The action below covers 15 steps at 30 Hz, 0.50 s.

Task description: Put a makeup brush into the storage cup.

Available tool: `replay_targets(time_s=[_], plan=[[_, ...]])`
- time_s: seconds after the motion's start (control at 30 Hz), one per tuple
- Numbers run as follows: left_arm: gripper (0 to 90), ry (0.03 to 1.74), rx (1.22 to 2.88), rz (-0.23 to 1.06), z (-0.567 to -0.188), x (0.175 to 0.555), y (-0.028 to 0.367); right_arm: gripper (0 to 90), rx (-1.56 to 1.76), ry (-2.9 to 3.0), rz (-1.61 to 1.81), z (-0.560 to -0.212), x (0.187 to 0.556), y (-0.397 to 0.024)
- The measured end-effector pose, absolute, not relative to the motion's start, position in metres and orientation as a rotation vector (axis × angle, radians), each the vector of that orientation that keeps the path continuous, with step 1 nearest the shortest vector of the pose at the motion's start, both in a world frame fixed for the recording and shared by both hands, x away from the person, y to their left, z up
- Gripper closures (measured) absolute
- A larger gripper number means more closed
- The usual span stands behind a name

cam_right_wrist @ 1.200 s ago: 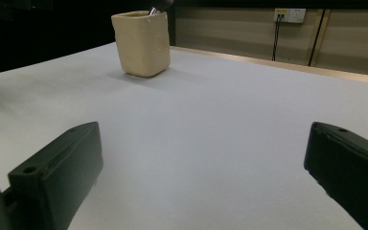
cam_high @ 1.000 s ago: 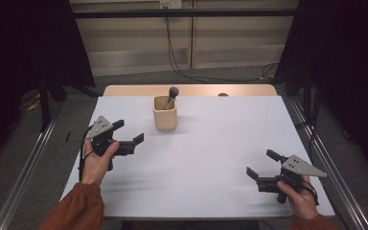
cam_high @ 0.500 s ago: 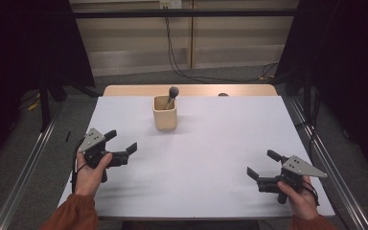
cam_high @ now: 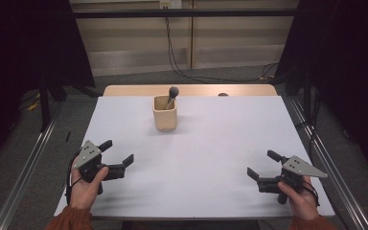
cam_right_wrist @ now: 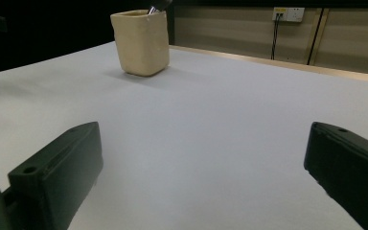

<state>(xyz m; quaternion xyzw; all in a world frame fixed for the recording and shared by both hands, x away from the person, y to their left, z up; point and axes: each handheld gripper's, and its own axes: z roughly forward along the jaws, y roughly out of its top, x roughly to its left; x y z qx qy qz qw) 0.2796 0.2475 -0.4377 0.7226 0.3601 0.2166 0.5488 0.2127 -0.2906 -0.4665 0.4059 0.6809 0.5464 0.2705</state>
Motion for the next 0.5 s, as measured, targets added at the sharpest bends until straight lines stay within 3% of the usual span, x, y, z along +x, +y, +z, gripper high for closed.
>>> replay_targets(time_s=[0.5], plan=[[3.0, 0.865, 1.720, 0.532, -0.448, 0.252, 0.255, 0.0, 1.078, 1.838, 1.467, -0.466, 0.211, -0.290]])
